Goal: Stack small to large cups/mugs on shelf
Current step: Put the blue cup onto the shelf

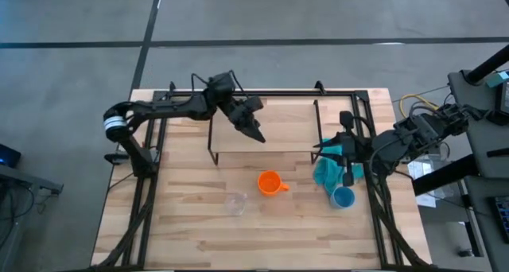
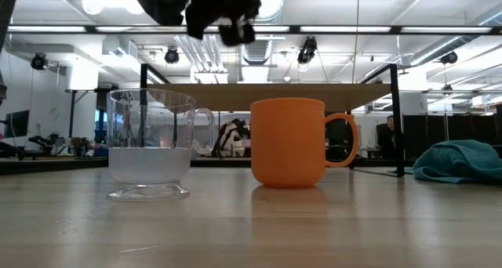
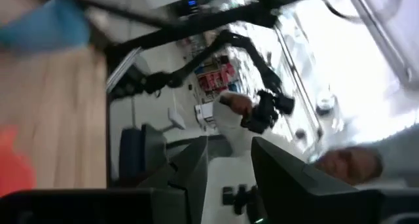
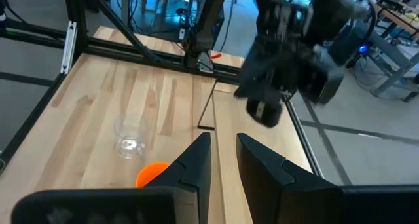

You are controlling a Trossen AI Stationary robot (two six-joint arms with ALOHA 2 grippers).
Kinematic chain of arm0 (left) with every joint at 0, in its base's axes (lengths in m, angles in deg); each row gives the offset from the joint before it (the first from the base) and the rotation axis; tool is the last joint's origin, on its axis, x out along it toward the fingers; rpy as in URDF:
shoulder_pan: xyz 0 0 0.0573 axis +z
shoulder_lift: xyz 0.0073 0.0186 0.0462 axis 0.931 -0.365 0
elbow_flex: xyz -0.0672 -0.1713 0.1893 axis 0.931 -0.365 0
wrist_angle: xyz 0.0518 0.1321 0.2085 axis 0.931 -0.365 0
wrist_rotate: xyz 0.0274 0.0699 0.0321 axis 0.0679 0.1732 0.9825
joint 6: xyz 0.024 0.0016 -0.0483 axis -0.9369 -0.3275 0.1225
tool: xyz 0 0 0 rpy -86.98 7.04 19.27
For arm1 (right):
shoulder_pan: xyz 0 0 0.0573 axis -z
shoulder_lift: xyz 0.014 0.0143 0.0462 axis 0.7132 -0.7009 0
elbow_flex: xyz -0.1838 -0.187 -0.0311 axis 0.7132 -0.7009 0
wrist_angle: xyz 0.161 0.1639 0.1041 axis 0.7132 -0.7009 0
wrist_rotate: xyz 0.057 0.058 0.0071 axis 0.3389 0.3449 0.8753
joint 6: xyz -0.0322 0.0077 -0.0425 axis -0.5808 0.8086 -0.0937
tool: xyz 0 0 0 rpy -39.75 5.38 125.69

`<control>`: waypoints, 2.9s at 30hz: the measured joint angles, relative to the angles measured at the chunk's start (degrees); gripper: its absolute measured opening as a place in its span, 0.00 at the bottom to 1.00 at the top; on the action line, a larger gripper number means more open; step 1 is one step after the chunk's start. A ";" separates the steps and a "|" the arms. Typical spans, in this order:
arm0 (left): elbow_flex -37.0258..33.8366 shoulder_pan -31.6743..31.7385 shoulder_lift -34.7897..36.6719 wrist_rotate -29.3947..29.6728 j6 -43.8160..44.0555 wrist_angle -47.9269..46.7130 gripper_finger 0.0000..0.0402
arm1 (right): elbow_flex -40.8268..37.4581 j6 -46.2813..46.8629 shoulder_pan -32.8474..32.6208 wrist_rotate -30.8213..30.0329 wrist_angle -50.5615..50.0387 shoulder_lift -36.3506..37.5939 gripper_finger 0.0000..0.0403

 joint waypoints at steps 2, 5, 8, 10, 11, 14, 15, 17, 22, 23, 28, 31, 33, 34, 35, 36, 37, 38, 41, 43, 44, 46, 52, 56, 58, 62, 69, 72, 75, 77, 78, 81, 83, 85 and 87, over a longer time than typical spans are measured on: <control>0.64 -0.22 0.16 -0.18 0.42 6.70 0.26 | 0.00 0.02 0.00 0.01 -0.80 0.00 0.17; 2.14 -0.20 1.12 -0.18 1.88 17.21 0.26 | 0.00 0.01 0.00 0.00 -0.90 0.00 0.17; 3.79 -0.19 4.04 -0.83 2.06 22.75 0.26 | 0.00 0.02 0.00 0.00 -0.88 0.00 0.17; 4.72 -0.22 6.23 -1.86 0.99 21.87 0.26 | 0.00 0.02 0.00 0.01 -0.88 0.00 0.17; 4.85 -0.22 7.23 -2.45 0.06 21.19 0.26 | 0.00 0.00 0.00 0.00 -0.88 0.00 0.17; 4.89 -0.20 9.31 -3.07 -1.52 20.02 0.26 | 0.00 0.00 0.00 -0.01 -0.88 0.00 0.17; 4.87 -0.20 10.09 -3.07 -1.94 19.96 0.26 | 0.00 0.02 0.00 -0.01 -0.88 0.00 0.17; 4.87 -0.20 11.36 -3.07 -2.96 20.20 0.26 | 0.00 0.02 0.00 0.01 -0.88 0.00 0.17; 4.87 -0.48 12.84 -0.40 -2.98 20.06 0.26 | 0.00 0.02 0.00 0.00 -0.84 0.00 0.17; 4.85 -0.48 12.87 -0.21 -2.98 20.05 0.26 | 0.00 0.04 0.00 -0.01 -0.84 0.00 0.17; 4.85 -0.50 12.09 2.92 -3.51 20.25 0.26 | 0.00 3.74 0.00 0.01 -0.56 0.00 0.17; 4.74 -0.57 10.20 9.74 -3.43 20.07 0.26 | 0.00 6.02 0.00 0.01 -0.57 0.00 0.17; 4.70 -0.46 8.92 10.90 -3.20 20.03 0.26 | 0.00 6.86 0.00 0.01 -0.56 0.00 0.17; 4.69 -0.46 8.33 10.46 -3.37 20.09 0.26 | 0.00 7.07 0.00 0.01 -0.56 0.00 0.17; 4.66 -0.46 7.91 8.83 -3.71 20.07 0.26 | 0.00 7.12 0.00 0.01 -0.56 0.00 0.17; 4.57 -0.49 7.59 7.08 -4.59 20.02 0.26 | 0.00 7.02 0.00 0.01 -0.58 0.00 0.17; 4.56 -0.66 7.38 5.57 -5.44 20.03 0.26 | 0.00 6.68 0.00 0.00 -0.58 0.00 0.17; 4.56 -0.89 7.19 3.80 -6.77 20.05 0.26 | 0.00 6.65 0.00 -0.01 -0.60 0.00 0.17; 4.65 -1.03 7.28 0.85 -8.92 17.09 0.26 | 0.00 5.52 0.00 0.00 -0.70 0.00 0.17; 5.09 -0.95 7.81 1.00 -9.09 10.33 0.26 | 0.00 4.64 0.00 -0.01 -0.94 0.00 0.17; 5.34 -0.71 8.08 1.00 -9.22 7.10 0.26 | 0.00 4.49 0.00 -0.01 -1.03 0.00 0.17; 5.39 -0.33 8.65 0.27 -10.36 1.93 0.26 | 0.00 4.51 0.00 -0.01 -1.62 0.00 0.17; 6.09 -0.37 9.25 -0.10 -22.39 -7.47 0.26 | 0.00 5.12 0.00 -0.07 -4.76 0.00 0.17; 8.25 -0.21 9.25 1.43 -28.19 -13.26 0.26 | -0.02 5.94 0.00 -0.14 -7.37 0.00 0.17; 9.90 0.01 9.25 1.89 -30.87 -15.76 0.26 | -0.02 6.05 0.00 -0.14 -8.05 0.00 0.17; 14.15 0.06 9.31 4.85 -37.49 -23.82 0.26 | -0.02 6.03 0.00 -0.14 -8.20 0.00 0.17; 20.96 0.09 9.33 16.25 -56.48 -47.31 0.26 | -0.02 6.01 0.00 -0.12 -8.20 0.02 0.17; 23.48 0.09 9.33 26.03 -66.75 -58.09 0.26 | -0.02 5.92 0.00 -0.12 -8.20 0.02 0.17; 25.33 -0.28 9.33 36.88 -75.15 -66.26 0.26 | -0.02 5.99 0.00 -0.12 -8.21 0.02 0.17; 25.99 -0.50 9.33 41.35 -77.61 -69.66 0.26 | -0.02 6.01 0.00 -0.10 -8.18 0.02 0.17; 26.27 -0.59 9.33 42.30 -78.40 -70.88 0.26 | -0.02 6.01 0.00 -0.10 -8.21 0.00 0.17; 27.41 -0.82 9.42 45.89 -82.45 -75.17 0.26 | -0.02 6.05 0.00 -0.07 -8.93 0.02 0.17; 28.23 -1.08 9.49 51.19 -84.77 -79.03 0.26 | -0.02 7.78 0.00 -0.04 -11.44 0.02 0.17; 28.50 -1.50 9.51 57.62 -86.75 -82.51 0.26 | -0.02 12.27 0.00 0.03 -15.83 0.02 0.17; 28.52 -2.02 9.57 62.41 -87.42 -85.64 0.26 | -0.02 19.16 0.00 0.78 -21.99 0.02 0.17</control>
